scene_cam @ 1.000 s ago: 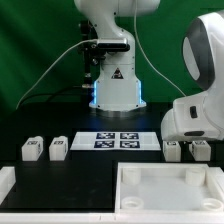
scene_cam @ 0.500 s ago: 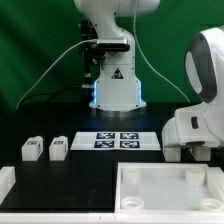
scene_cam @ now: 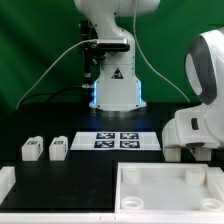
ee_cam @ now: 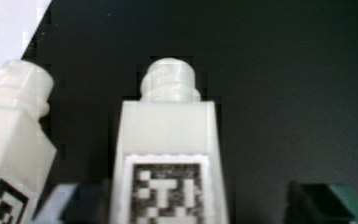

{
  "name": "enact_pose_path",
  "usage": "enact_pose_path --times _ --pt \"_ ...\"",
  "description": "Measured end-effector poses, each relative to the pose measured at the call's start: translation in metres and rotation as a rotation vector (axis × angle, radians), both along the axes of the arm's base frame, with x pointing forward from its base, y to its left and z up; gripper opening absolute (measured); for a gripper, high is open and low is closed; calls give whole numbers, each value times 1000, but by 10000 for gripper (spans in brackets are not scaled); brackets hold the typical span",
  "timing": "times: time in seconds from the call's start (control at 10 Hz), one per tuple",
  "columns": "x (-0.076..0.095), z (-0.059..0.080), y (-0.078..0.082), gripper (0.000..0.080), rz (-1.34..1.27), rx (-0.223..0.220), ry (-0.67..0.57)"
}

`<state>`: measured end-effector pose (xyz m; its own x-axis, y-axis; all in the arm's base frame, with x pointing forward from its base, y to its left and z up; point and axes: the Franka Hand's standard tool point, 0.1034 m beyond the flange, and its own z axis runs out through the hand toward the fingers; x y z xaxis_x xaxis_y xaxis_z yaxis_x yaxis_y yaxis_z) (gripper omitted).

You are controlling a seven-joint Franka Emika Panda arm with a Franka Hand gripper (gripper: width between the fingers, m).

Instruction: Assemble one leg

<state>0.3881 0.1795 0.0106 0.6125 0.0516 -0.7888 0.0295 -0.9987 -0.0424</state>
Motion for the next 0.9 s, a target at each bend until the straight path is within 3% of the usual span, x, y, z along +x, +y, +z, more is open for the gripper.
enact_pose_path --times 0.1,0.9 --pt "0 0 0 287 0 0 0" --pt "2 2 -1 290 4 5 -1"
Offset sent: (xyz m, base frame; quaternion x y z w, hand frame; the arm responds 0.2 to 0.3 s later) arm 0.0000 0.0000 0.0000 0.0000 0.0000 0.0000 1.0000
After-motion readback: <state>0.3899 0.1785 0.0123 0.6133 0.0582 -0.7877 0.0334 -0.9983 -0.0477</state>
